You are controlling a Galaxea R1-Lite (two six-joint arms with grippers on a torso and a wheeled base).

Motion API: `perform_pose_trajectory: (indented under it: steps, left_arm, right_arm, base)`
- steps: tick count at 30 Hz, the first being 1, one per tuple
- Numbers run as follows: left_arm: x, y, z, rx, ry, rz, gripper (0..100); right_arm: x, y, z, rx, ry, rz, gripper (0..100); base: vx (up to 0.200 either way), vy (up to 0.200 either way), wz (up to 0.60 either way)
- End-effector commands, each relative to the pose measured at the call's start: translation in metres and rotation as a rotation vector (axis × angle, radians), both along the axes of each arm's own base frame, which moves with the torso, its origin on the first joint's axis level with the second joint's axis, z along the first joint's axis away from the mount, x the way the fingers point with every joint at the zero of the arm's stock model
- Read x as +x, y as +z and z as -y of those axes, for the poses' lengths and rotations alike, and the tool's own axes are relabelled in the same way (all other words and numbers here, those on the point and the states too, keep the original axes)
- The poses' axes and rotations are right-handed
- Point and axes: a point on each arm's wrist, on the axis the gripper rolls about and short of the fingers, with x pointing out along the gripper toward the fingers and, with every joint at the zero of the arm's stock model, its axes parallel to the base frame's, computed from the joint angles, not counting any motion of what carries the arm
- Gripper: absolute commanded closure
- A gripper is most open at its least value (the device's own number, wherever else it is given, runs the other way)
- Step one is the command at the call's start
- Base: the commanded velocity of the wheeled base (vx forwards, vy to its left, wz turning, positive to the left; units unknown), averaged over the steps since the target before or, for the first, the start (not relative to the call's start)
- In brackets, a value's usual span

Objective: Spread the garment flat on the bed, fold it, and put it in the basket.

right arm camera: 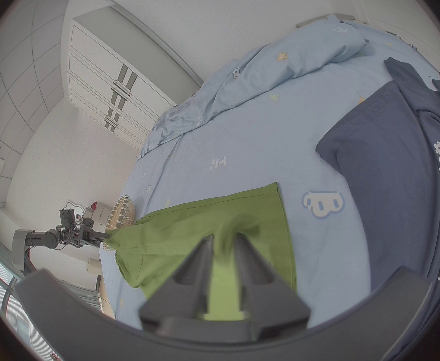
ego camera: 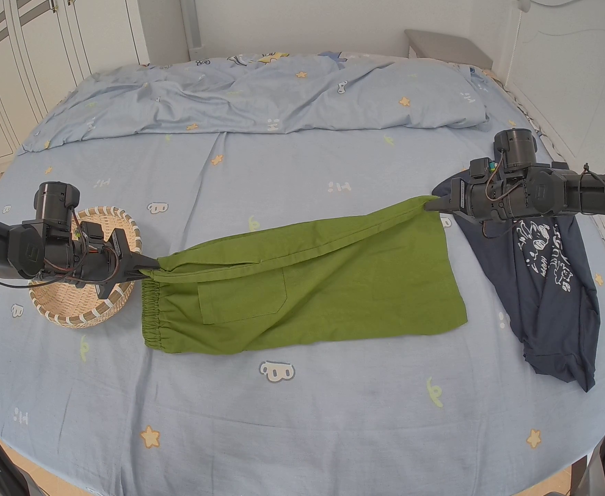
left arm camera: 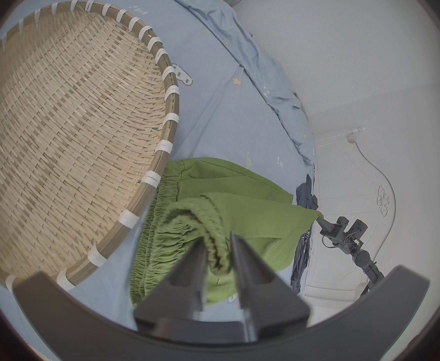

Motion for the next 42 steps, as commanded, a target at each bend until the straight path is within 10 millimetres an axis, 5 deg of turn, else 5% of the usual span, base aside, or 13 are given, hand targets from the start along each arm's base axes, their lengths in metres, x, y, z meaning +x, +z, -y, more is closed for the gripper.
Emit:
perform_pose_trajectory:
  steps: [1,13,22,27,33,42]
  left_arm:
    - [0.002,0.0,0.0,0.0,0.0,0.009,0]
    - [-0.006,0.02,0.005,-0.001,-0.009,0.095,0]
    - [-0.021,0.031,0.034,-0.008,-0.089,0.121,0]
    - [0.012,-0.001,0.044,-0.033,-0.056,0.126,0]
    - [0.038,-0.027,0.053,0.024,0.106,0.184,0]
    - [0.047,-0.032,0.051,0.038,0.14,0.189,0]
  right_arm:
    - [0.003,-0.003,-0.001,0.001,0.002,-0.003,0]
    - [-0.002,-0.001,0.0,0.002,-0.002,-0.018,0]
    - [-0.054,0.002,0.01,0.011,0.014,-0.091,0]
    - [-0.095,-0.02,0.027,0.028,-0.006,-0.074,0]
    - [-0.106,-0.016,0.03,0.079,-0.012,0.012,0]
    - [-0.11,-0.011,0.03,0.085,-0.015,0.021,0]
  base:
    - [0.0,0.0,0.0]
    - [0.0,0.0,0.0]
    - [0.0,0.0,0.0]
    - [0.0,0.0,0.0]
    - [0.0,0.0,0.0]
    - [0.0,0.0,0.0]
